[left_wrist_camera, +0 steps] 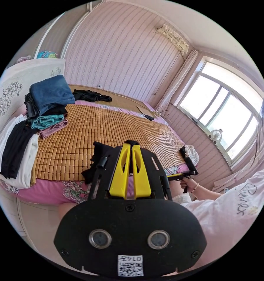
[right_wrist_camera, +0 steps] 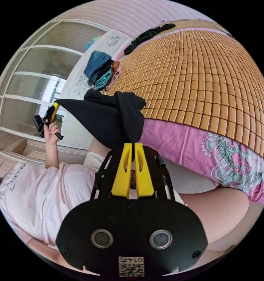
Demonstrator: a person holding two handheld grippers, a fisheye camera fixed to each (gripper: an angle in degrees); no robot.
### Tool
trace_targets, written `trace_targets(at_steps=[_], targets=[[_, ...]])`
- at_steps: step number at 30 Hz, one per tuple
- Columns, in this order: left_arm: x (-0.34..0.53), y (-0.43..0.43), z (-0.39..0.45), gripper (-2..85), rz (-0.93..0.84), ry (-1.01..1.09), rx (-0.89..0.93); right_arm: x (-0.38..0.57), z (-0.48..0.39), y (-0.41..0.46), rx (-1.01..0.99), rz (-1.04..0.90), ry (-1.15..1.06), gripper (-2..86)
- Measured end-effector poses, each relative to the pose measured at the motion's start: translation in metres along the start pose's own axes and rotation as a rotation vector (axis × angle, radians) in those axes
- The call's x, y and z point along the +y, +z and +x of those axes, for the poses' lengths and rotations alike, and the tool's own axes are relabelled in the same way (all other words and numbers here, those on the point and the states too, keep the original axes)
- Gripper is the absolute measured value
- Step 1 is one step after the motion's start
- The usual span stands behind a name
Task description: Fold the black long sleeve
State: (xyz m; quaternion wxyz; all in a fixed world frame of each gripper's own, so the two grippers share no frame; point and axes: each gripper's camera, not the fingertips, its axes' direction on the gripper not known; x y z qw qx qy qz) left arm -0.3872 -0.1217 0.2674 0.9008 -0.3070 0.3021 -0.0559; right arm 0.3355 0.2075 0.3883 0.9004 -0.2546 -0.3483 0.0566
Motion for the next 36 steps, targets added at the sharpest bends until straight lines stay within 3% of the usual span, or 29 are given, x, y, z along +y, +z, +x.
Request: trace_targets(at_steps=[4, 10, 17, 24, 30, 36], targets=[[0.001, -0.057, 0.017, -1.0, 0.182, 0.052, 0.053, 0.041, -0.040, -0.099, -0.237, 0.325, -0.155, 0.4], [-0.040, -0.164, 0.068, -1.0, 0.435, 0.251, 0.027, 0.060, -0.140, -0.215, -0.326, 0.565, -0.479, 0.2], [-0.081, -0.254, 0.140, -1.0, 0.596, 0.463, -0.019, 0.082, -0.299, -0.336, -0.223, 0.750, -0.832, 0.1], [-0.102, -0.344, 0.191, -1.0, 0.802, 0.576, -0.004, 0.134, -0.469, -0.434, 0.005, 0.863, -1.116, 0.1], [-0.139, -0.343, 0.192, -1.0, 0.835, 0.539, 0.038, 0.091, -0.505, -0.467, 0.032, 0.817, -1.083, 0.1], [-0.210, -0.226, 0.157, -1.0, 0.547, 0.378, -0.085, -0.044, -0.406, -0.433, 0.149, 0.582, -0.689, 0.1]])
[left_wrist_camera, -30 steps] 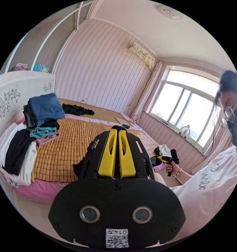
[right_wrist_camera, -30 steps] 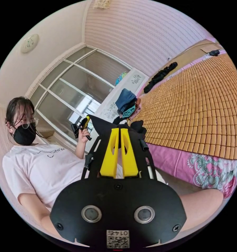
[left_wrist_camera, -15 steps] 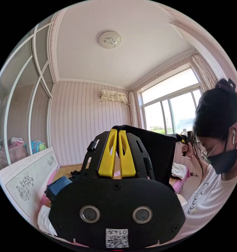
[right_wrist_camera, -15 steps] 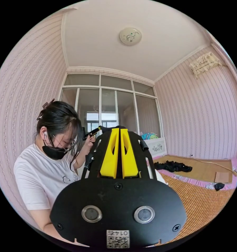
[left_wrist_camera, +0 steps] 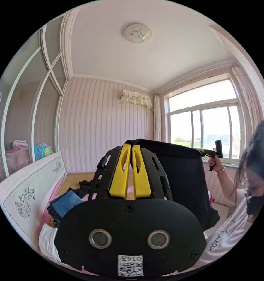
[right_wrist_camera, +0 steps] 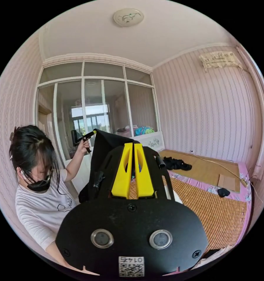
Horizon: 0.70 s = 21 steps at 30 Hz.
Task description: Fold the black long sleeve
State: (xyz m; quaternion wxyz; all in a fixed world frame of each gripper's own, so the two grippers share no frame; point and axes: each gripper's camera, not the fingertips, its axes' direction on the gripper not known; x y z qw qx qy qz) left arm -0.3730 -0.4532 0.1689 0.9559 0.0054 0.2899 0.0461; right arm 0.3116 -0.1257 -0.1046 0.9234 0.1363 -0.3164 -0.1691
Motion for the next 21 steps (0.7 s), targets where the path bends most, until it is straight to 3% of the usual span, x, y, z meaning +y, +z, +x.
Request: trace_targets(at_steps=[3, 6, 10, 13, 17, 21], targets=[[0.022, 0.095, -0.016, -1.0, -0.180, -0.060, -0.073, 0.022, 0.111, 0.048, -0.083, -0.092, 0.287, 0.1], [0.007, 0.150, -0.018, -1.0, -0.189, -0.098, -0.058, 0.004, 0.167, 0.047, -0.185, 0.072, 0.430, 0.0], [-0.055, 0.162, -0.004, -1.0, -0.014, -0.041, -0.071, -0.090, 0.143, 0.015, -0.131, 0.293, 0.176, 0.1], [-0.064, 0.175, -0.001, -1.0, 0.010, 0.011, -0.100, -0.110, 0.124, 0.025, -0.121, 0.335, 0.031, 0.2], [-0.015, 0.215, -0.019, -1.0, -0.112, 0.008, -0.103, -0.071, 0.144, 0.074, -0.104, 0.205, 0.018, 0.3], [0.109, 0.281, -0.050, -1.0, -0.436, -0.077, -0.049, 0.048, 0.214, 0.155, -0.051, -0.063, 0.254, 0.3]])
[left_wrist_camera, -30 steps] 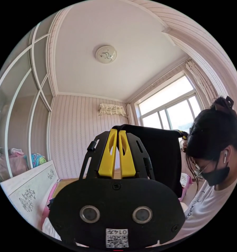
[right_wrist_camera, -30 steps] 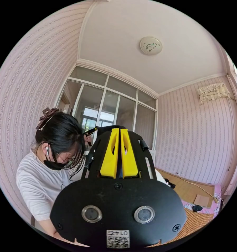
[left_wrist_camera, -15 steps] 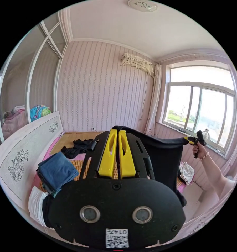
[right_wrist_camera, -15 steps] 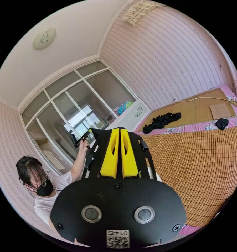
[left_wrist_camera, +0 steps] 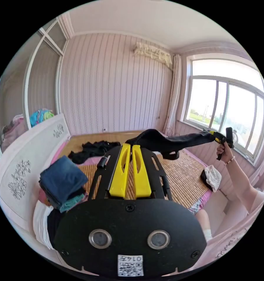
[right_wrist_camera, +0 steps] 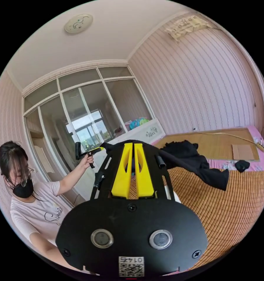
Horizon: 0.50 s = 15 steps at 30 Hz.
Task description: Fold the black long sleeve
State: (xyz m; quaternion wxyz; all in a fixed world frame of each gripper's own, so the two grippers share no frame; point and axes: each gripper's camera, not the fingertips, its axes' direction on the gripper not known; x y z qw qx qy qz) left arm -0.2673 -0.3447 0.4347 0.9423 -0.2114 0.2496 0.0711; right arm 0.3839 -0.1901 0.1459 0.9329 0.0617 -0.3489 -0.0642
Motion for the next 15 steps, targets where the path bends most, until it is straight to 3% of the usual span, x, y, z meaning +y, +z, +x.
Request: trace_targets(at_steps=[3, 9, 15], targets=[[0.086, 0.089, -0.014, -1.0, -0.225, -0.045, 0.032, 0.098, 0.074, 0.059, 0.162, -0.218, 0.188, 0.3], [0.234, 0.204, -0.012, -1.0, -0.583, -0.113, 0.014, 0.272, 0.171, 0.106, 0.096, -0.333, 0.665, 0.4], [0.303, 0.235, -0.006, -1.0, -0.756, -0.147, 0.053, 0.336, 0.184, 0.106, 0.129, -0.430, 0.784, 0.4]])
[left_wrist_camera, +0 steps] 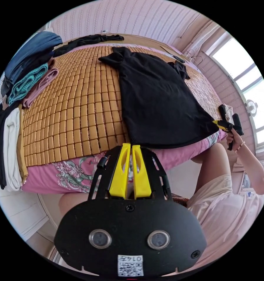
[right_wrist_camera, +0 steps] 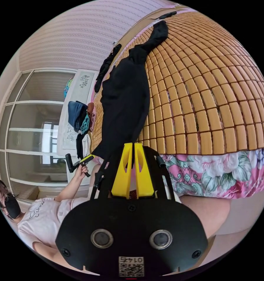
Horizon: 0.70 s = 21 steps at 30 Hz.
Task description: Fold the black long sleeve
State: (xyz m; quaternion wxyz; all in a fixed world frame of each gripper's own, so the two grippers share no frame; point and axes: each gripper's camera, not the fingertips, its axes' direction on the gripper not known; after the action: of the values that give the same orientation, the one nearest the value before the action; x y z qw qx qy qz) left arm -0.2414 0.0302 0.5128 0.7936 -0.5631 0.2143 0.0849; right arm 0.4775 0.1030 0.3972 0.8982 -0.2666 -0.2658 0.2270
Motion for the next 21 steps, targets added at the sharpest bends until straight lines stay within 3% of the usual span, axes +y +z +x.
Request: trace_targets(at_steps=[11, 17, 21], targets=[[0.017, 0.009, 0.009, -0.3, -0.075, 0.073, -0.003, 0.023, -0.007, 0.001, 0.127, -0.121, -0.041, 0.5], [0.023, 0.001, 0.003, 3.9, -0.002, 0.059, -0.076, 0.039, -0.011, -0.015, 0.257, -0.032, 0.008, 0.5], [0.021, -0.004, 0.006, 4.3, 0.085, 0.113, -0.056, 0.050, -0.032, -0.040, 0.453, 0.113, -0.062, 2.3]])
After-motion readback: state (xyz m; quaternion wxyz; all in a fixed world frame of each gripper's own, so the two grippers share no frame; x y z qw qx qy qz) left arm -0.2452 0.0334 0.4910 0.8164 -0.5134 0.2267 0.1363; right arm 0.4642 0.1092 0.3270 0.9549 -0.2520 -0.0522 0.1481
